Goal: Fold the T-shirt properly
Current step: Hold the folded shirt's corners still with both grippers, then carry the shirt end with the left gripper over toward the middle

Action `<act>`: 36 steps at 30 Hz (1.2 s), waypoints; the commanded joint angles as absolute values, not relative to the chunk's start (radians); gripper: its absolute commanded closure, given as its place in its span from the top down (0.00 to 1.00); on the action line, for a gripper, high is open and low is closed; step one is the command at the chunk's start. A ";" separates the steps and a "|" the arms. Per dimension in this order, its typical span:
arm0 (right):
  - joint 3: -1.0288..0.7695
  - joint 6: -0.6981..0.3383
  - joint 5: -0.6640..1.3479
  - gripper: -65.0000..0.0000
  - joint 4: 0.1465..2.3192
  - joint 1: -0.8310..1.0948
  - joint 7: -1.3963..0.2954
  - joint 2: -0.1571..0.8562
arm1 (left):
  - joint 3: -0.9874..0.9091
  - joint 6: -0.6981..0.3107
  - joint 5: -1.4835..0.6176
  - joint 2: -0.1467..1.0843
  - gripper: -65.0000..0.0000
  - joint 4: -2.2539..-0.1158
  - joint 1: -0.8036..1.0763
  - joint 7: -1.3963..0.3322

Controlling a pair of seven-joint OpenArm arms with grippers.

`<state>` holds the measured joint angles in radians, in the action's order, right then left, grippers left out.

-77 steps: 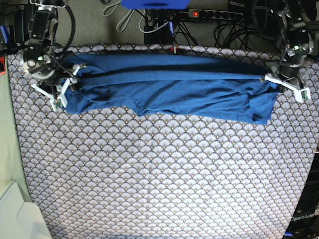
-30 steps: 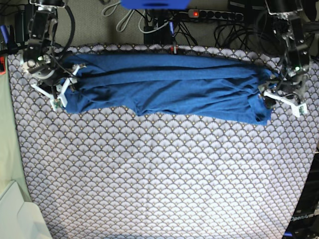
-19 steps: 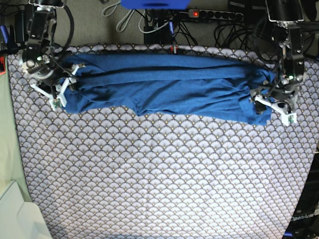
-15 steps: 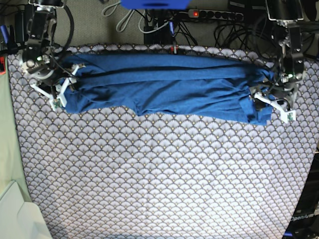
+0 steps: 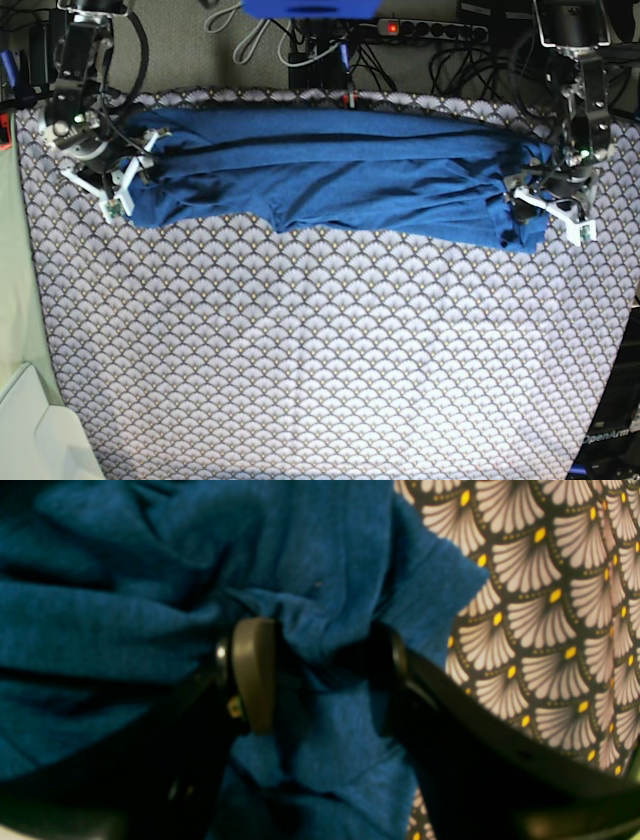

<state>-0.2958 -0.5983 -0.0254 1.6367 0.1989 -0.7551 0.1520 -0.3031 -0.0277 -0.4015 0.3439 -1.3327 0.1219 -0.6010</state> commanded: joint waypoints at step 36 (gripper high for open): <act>-0.300 -0.599 -0.041 0.45 1.643 0.196 -0.765 0.157 | -0.211 0.004 -0.387 0.352 0.00 -1.808 0.171 -0.829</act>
